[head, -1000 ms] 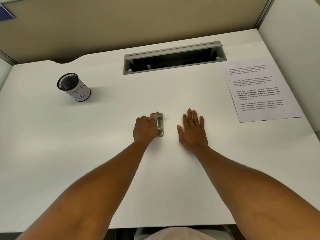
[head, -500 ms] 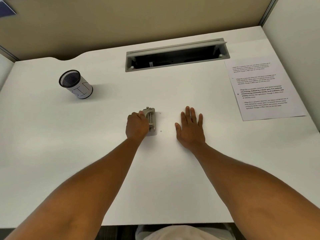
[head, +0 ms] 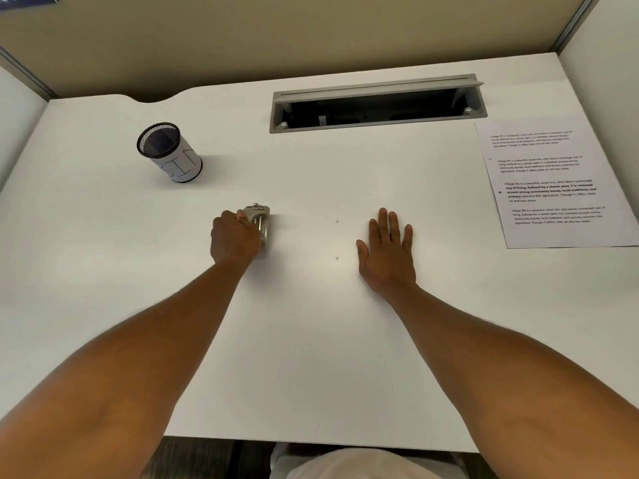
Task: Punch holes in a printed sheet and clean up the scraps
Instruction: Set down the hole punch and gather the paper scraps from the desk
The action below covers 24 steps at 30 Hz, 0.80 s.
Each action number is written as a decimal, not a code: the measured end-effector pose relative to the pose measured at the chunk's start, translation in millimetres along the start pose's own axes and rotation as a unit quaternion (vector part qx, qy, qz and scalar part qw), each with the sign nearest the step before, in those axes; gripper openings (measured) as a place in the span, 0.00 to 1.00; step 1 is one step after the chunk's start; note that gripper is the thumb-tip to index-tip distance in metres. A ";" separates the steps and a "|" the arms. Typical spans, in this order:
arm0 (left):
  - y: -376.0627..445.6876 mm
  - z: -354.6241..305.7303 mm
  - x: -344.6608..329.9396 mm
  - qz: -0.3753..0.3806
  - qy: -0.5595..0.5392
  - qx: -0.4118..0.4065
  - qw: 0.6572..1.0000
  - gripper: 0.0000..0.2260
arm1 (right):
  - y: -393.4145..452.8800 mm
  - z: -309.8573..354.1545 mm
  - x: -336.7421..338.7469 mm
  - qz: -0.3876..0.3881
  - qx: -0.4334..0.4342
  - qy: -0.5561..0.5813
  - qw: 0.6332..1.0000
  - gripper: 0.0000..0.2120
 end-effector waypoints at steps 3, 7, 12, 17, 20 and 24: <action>18.3 17.1 14.1 -0.013 0.016 0.019 1.000 0.20 | 0.4 -0.6 -0.5 -0.002 -0.003 -0.005 1.000 0.28; 40.8 39.6 30.1 -0.023 0.028 0.039 0.999 0.21 | 2.3 -0.3 -2.3 -0.001 -0.010 -0.006 1.000 0.28; 59.3 64.0 39.3 -0.025 0.035 0.061 0.997 0.22 | 7.0 2.4 -4.1 -0.007 -0.018 -0.014 1.000 0.28; 68.3 80.8 39.5 -0.016 0.022 0.080 0.996 0.22 | 7.6 4.0 -4.9 -0.011 -0.020 -0.025 0.999 0.28; 75.5 85.5 42.5 -0.012 0.018 0.082 0.996 0.22 | 8.3 3.6 -5.7 -0.009 -0.021 -0.026 0.999 0.28; 81.9 86.5 47.1 -0.014 0.038 0.075 0.996 0.21 | 8.8 2.8 -6.5 -0.012 -0.022 -0.023 0.999 0.28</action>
Point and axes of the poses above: each hand's wrist, its own y-axis towards the middle knuckle, its own x-axis out of the back of the hand, z = x × y, the point moved 10 cm from there along y, towards the middle knuckle, and after that the axes turned 14 degrees about x, right-handed, at the moved point
